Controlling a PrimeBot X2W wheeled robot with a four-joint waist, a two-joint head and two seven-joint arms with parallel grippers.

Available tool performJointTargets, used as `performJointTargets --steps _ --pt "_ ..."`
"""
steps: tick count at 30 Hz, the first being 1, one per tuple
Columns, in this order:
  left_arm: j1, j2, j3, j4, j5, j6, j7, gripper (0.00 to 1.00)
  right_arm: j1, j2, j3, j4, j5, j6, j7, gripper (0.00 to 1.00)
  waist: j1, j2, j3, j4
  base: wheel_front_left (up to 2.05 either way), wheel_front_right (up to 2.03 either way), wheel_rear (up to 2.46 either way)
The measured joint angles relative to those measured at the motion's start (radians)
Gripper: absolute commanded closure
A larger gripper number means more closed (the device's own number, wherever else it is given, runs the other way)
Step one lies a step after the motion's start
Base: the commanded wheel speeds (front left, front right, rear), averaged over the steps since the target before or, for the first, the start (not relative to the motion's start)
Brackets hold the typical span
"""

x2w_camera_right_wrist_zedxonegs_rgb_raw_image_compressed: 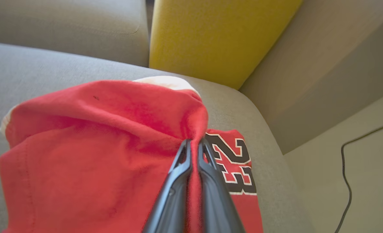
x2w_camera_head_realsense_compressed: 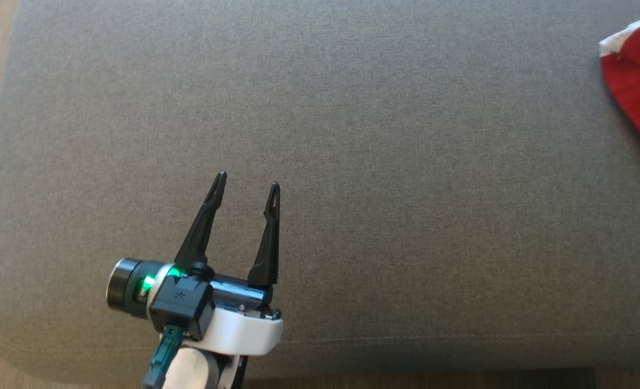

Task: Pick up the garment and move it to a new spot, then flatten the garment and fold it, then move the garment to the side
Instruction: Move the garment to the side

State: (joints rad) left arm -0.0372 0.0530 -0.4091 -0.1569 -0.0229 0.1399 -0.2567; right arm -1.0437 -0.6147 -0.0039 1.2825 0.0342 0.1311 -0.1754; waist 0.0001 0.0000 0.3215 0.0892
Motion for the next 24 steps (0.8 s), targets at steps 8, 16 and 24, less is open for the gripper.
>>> performJointTargets --steps 8,16,24 --pt "-0.009 0.0 -0.004 0.0 0.002 0.001 0.0 0.0 -0.012 -0.006 -0.168 -0.092 -0.258 0.0 0.03 1.0 0.0 0.0 0.013 -0.001 0.0 0.0 0.0" --pt "-0.009 -0.001 -0.006 0.0 0.002 0.01 0.0 0.0 0.043 0.092 -0.375 -0.265 -0.46 0.0 0.104 1.0 0.0 0.0 0.023 -0.009 0.0 0.0 0.0" --pt "-0.014 -0.001 -0.005 0.005 -0.008 0.01 0.0 0.0 0.113 0.198 -0.516 -0.441 -0.627 0.0 0.131 0.0 0.0 0.0 0.01 -0.015 0.0 0.0 0.0"
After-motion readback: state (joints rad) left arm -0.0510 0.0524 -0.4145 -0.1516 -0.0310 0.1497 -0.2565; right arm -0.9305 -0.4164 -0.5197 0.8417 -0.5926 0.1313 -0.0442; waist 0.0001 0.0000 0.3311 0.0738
